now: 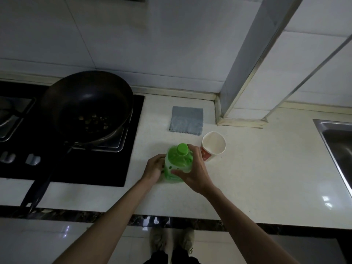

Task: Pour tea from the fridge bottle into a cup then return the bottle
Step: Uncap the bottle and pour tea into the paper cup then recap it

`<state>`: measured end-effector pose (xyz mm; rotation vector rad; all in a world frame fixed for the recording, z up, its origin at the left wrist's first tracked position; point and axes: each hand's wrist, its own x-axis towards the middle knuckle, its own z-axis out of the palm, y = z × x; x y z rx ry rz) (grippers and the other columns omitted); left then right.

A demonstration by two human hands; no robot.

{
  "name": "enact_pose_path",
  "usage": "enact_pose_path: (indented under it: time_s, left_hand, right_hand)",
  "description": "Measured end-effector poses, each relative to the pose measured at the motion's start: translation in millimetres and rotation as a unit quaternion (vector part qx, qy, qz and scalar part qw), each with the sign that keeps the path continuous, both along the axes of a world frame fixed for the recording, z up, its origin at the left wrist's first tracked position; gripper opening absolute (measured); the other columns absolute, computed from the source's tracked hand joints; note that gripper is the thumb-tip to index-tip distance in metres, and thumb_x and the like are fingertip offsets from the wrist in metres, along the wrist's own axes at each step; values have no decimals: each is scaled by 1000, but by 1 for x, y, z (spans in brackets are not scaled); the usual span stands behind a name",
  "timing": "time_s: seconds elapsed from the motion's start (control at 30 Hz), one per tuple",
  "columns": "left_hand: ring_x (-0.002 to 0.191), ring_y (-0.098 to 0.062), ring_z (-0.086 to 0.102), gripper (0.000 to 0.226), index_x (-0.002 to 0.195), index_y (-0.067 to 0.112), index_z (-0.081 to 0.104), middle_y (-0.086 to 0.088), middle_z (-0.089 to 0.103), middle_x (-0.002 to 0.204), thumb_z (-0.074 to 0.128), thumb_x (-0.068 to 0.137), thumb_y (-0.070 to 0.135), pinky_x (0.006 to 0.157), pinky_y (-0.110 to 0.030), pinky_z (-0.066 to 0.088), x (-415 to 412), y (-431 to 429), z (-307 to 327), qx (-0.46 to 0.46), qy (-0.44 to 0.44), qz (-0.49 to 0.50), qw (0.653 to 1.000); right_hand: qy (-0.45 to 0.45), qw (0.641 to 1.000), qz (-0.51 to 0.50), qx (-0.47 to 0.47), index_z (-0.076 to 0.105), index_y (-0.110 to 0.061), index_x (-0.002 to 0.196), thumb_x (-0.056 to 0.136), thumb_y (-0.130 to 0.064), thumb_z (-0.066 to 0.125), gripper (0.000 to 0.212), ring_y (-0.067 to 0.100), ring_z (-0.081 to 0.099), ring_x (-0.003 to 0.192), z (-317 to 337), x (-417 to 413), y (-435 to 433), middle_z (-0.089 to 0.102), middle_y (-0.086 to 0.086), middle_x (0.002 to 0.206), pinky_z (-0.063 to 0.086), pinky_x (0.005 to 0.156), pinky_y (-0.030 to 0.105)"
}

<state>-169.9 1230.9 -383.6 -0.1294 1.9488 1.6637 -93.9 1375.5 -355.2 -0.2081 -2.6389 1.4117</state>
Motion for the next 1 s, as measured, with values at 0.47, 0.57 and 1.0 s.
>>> enact_pose_path:
  time_s: [0.47,0.57,1.0]
  left_hand:
    - [121,-10,54,97,144,17,28,0,47,136,85,66,1,92,-22,51,-2,-23,14,53,151,-268,950]
    - [115,-13,59,103,146,25,25,3,50,132,88,64,14,87,-27,55,2,-16,21,47,166,-261,950]
    - [92,-3,66,80,122,21,44,9,65,104,92,58,25,74,-15,55,3,-16,28,-31,232,-239,942]
  right_hand:
    - [-23,996,8,83,38,-21,139,77,-59,66,78,19,43,120,48,22,-4,44,4,132,44,97,36]
    - [-29,960,1,279,54,-15,114,92,-56,50,47,19,56,90,77,4,-9,63,4,106,45,70,31]
    - [-157,895,25,417,49,-13,73,102,-55,28,55,18,55,62,99,-23,-31,57,4,71,46,60,30]
